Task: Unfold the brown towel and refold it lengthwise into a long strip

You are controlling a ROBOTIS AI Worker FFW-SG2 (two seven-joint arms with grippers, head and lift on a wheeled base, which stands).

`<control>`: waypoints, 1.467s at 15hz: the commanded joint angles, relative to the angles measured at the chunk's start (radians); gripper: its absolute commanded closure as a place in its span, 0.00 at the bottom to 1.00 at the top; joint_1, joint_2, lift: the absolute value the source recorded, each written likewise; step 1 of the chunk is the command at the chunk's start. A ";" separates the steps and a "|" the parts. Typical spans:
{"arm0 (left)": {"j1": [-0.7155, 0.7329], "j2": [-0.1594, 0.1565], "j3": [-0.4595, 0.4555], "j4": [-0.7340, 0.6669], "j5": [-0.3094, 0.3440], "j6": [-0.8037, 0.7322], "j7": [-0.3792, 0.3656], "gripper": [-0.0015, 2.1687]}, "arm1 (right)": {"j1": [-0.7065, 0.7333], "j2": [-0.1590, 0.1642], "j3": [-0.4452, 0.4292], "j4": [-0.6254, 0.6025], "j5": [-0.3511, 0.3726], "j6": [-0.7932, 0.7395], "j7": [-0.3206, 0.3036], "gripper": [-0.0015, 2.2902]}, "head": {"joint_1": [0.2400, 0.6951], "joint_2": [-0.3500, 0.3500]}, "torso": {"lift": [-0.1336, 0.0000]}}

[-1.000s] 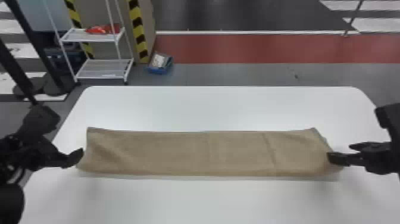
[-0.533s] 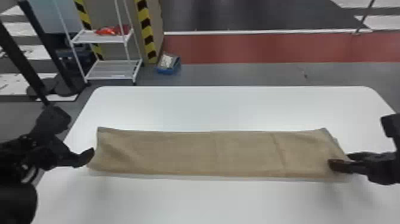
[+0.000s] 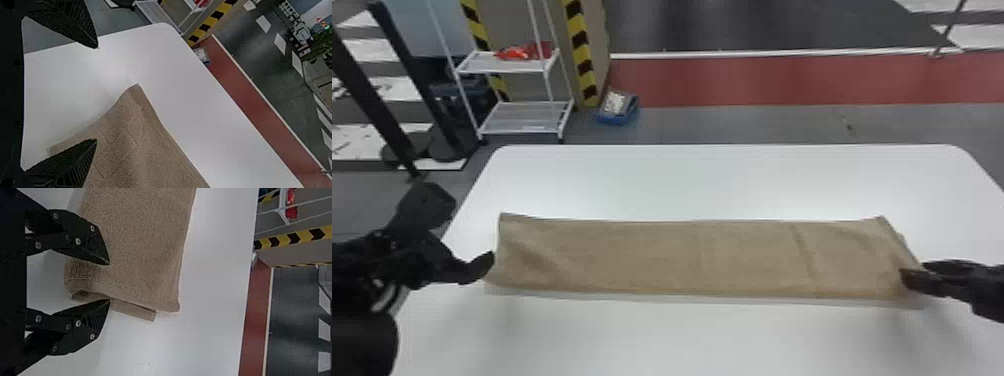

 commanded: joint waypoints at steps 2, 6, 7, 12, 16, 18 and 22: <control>0.001 -0.002 -0.003 -0.005 0.000 0.000 -0.002 0.01 | -0.002 0.000 -0.001 -0.003 0.000 -0.004 0.000 0.24 | 1.00 0.58 | 0.08; 0.008 -0.002 -0.001 -0.010 0.000 0.000 -0.005 0.01 | -0.006 0.002 0.014 0.008 0.002 -0.004 -0.002 0.35 | 1.00 0.58 | 0.08; 0.010 -0.002 0.000 -0.010 0.000 0.000 -0.005 0.01 | -0.006 0.002 0.013 0.006 0.002 -0.001 -0.002 0.35 | 1.00 0.58 | 0.08; 0.017 -0.002 0.007 -0.011 0.000 -0.009 -0.002 0.02 | 0.035 0.002 -0.039 -0.068 -0.029 0.002 0.006 0.49 | 1.00 0.58 | 0.08; 0.019 -0.003 0.003 -0.011 0.000 -0.012 0.001 0.02 | 0.136 0.028 -0.096 -0.163 -0.102 -0.038 0.005 0.49 | 1.00 0.57 | 0.08; 0.019 -0.005 0.000 -0.011 0.000 -0.012 0.003 0.02 | 0.198 0.048 -0.098 -0.164 -0.107 -0.152 -0.011 0.49 | 1.00 0.57 | 0.08; 0.021 -0.013 0.000 -0.016 0.000 -0.015 0.003 0.02 | 0.258 0.091 -0.150 -0.163 -0.227 -0.517 -0.029 0.49 | 1.00 0.59 | 0.08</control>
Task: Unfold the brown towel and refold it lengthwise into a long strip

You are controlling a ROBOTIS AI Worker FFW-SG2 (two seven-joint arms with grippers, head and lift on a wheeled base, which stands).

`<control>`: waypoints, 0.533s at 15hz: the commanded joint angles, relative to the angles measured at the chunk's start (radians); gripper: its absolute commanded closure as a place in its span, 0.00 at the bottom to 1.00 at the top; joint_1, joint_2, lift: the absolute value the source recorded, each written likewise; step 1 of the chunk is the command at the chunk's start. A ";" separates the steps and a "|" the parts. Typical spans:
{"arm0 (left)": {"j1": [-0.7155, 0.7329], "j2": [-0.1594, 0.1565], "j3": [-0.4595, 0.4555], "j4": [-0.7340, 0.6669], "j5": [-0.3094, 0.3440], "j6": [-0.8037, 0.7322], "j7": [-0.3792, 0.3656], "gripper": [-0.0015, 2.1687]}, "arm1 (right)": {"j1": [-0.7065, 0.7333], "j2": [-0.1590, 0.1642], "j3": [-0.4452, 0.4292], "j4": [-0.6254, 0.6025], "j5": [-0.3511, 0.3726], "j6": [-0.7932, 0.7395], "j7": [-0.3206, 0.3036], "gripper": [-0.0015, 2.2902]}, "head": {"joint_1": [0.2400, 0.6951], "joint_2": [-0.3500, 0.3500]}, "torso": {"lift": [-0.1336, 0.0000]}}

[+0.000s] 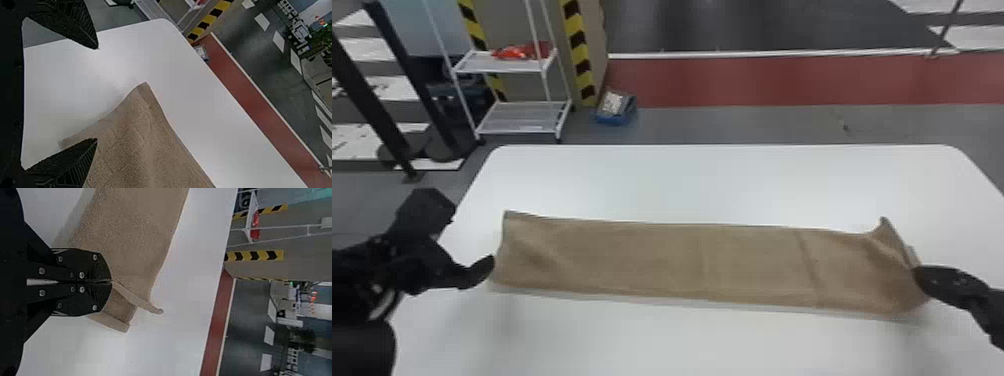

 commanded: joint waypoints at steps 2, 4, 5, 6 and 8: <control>0.015 -0.002 0.008 -0.008 0.005 -0.016 0.000 0.02 | 0.089 0.021 -0.022 0.005 -0.063 -0.345 0.017 0.49 | 1.00 0.60 | 0.08; 0.019 -0.002 0.016 -0.002 0.008 -0.037 0.001 0.02 | 0.108 0.034 -0.056 0.017 -0.069 -0.354 0.012 0.49 | 1.00 0.63 | 0.08; 0.019 -0.001 0.016 -0.001 0.009 -0.040 0.001 0.02 | 0.106 0.034 -0.071 0.023 -0.066 -0.345 0.007 0.49 | 1.00 0.64 | 0.08; 0.021 -0.002 0.016 -0.001 0.011 -0.043 0.001 0.02 | 0.106 0.032 -0.084 0.029 -0.061 -0.342 0.006 0.49 | 1.00 0.63 | 0.08; 0.021 -0.008 0.008 -0.001 0.009 -0.050 0.001 0.02 | 0.114 0.034 -0.104 0.061 -0.055 -0.336 -0.003 0.49 | 1.00 0.61 | 0.08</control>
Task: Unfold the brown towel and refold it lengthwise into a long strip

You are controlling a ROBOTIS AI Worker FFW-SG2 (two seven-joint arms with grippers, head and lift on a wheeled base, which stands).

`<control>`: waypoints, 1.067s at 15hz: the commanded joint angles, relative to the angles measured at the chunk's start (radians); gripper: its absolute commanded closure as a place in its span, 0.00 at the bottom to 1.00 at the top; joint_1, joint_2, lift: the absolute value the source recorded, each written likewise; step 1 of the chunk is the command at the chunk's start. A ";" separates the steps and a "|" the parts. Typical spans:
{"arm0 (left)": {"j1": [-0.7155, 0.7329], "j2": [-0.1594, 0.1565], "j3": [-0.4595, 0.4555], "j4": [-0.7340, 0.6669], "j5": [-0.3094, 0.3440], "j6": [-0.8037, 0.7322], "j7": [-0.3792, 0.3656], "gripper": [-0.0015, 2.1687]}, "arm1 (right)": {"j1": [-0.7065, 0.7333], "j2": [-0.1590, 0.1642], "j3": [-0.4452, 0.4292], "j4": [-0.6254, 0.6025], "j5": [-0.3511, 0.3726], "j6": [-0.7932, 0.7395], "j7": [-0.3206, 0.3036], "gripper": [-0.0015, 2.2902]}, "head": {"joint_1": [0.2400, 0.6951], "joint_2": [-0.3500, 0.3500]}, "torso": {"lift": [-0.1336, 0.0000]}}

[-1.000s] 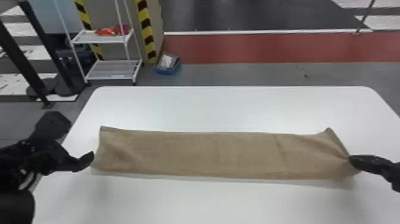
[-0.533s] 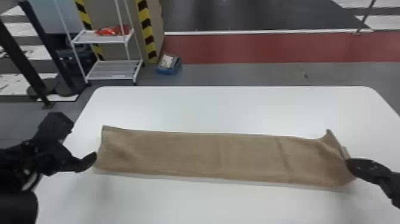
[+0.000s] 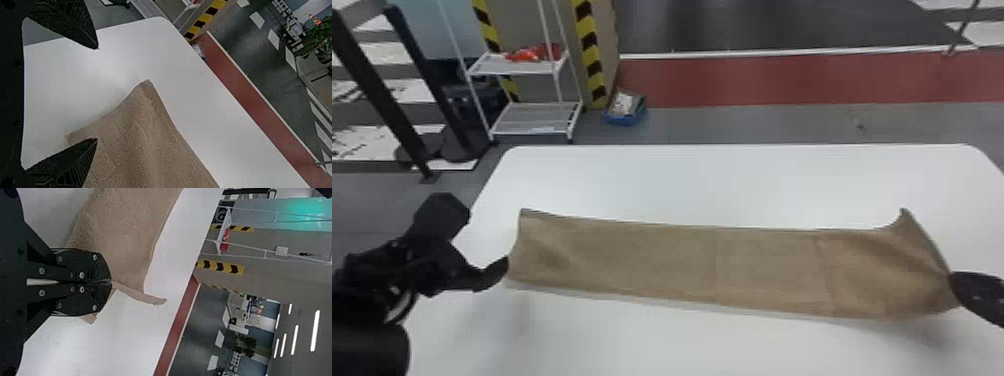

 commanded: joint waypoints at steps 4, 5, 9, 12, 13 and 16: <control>0.002 -0.004 -0.006 0.002 -0.001 -0.005 0.000 0.02 | 0.046 -0.010 -0.034 0.087 0.042 -0.080 0.007 0.49 | 1.00 0.54 | 0.08; 0.002 -0.004 -0.006 0.002 -0.003 -0.005 0.000 0.02 | 0.049 -0.011 -0.039 0.098 0.062 -0.080 0.025 0.48 | 1.00 0.53 | 0.08; 0.002 -0.004 -0.007 0.005 -0.003 -0.005 0.001 0.02 | 0.069 -0.018 -0.077 0.101 0.038 -0.154 0.102 0.31 | 1.00 0.53 | 0.08; 0.002 -0.006 -0.007 0.008 -0.003 -0.005 0.003 0.02 | 0.066 -0.021 -0.097 0.101 0.036 -0.157 0.139 0.16 | 1.00 0.53 | 0.08; 0.002 -0.006 -0.007 0.008 -0.003 -0.005 0.001 0.02 | 0.063 -0.021 -0.104 0.099 0.030 -0.154 0.140 0.14 | 1.00 0.53 | 0.08; 0.000 -0.004 -0.001 0.003 0.005 -0.008 0.003 0.02 | 0.028 -0.022 -0.142 0.085 -0.031 -0.047 0.151 0.13 | 1.00 0.51 | 0.08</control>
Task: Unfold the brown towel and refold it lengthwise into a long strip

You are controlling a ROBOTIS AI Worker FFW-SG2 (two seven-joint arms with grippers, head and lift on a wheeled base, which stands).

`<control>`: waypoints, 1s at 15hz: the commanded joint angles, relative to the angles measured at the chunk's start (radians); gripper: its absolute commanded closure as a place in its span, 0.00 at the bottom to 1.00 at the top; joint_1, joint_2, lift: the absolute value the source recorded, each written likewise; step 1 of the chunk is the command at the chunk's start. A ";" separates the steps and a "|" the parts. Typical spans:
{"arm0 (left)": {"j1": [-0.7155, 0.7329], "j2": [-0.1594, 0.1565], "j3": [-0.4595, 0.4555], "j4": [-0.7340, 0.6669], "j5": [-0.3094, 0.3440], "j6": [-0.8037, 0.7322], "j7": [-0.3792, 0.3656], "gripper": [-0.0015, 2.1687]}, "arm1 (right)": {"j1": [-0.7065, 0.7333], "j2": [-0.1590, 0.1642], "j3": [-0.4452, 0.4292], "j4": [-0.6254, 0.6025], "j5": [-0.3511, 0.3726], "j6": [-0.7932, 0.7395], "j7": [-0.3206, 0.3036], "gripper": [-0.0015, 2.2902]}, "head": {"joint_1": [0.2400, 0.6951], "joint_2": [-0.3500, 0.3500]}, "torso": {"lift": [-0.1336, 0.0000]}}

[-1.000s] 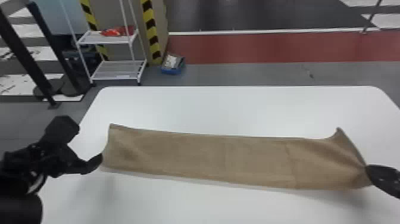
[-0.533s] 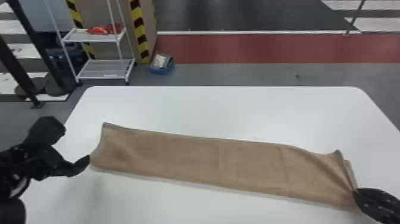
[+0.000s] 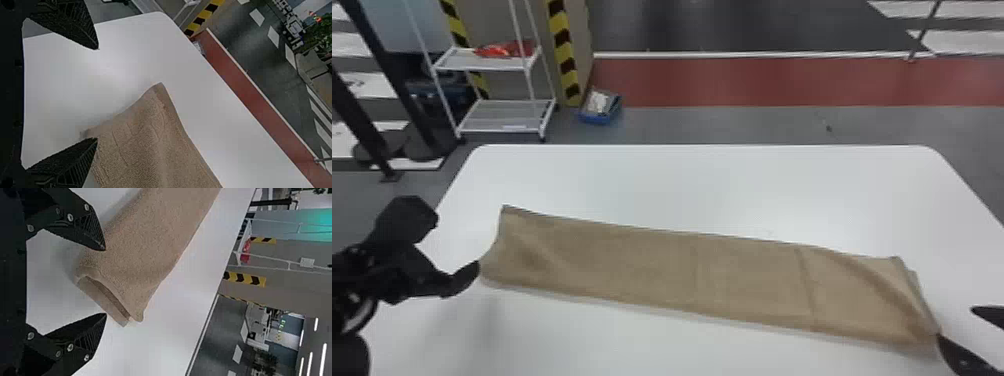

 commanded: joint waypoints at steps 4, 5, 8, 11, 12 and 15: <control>-0.011 -0.006 0.013 -0.003 0.080 0.011 -0.002 0.03 | -0.075 0.001 -0.029 -0.009 -0.018 0.199 -0.019 0.13 | 1.00 0.46 | 0.08; -0.024 -0.006 0.019 0.005 0.115 0.039 -0.003 0.04 | -0.085 0.000 -0.024 -0.009 -0.015 0.236 -0.018 0.13 | 1.00 0.45 | 0.08; -0.087 -0.004 0.028 0.051 0.209 0.155 -0.032 0.07 | -0.101 -0.005 0.014 0.000 -0.004 0.276 -0.018 0.14 | 1.00 0.44 | 0.08; -0.100 -0.004 0.017 0.060 0.202 0.152 -0.031 0.07 | -0.112 -0.005 0.066 0.011 0.007 0.303 -0.018 0.18 | 1.00 0.46 | 0.08; -0.103 -0.004 0.014 0.062 0.198 0.152 -0.029 0.07 | -0.113 -0.005 0.079 0.013 0.008 0.309 -0.018 0.21 | 1.00 0.47 | 0.08; -0.106 -0.003 0.014 0.062 0.193 0.152 -0.029 0.07 | -0.119 -0.005 0.105 0.011 0.027 0.352 -0.015 0.22 | 1.00 0.51 | 0.08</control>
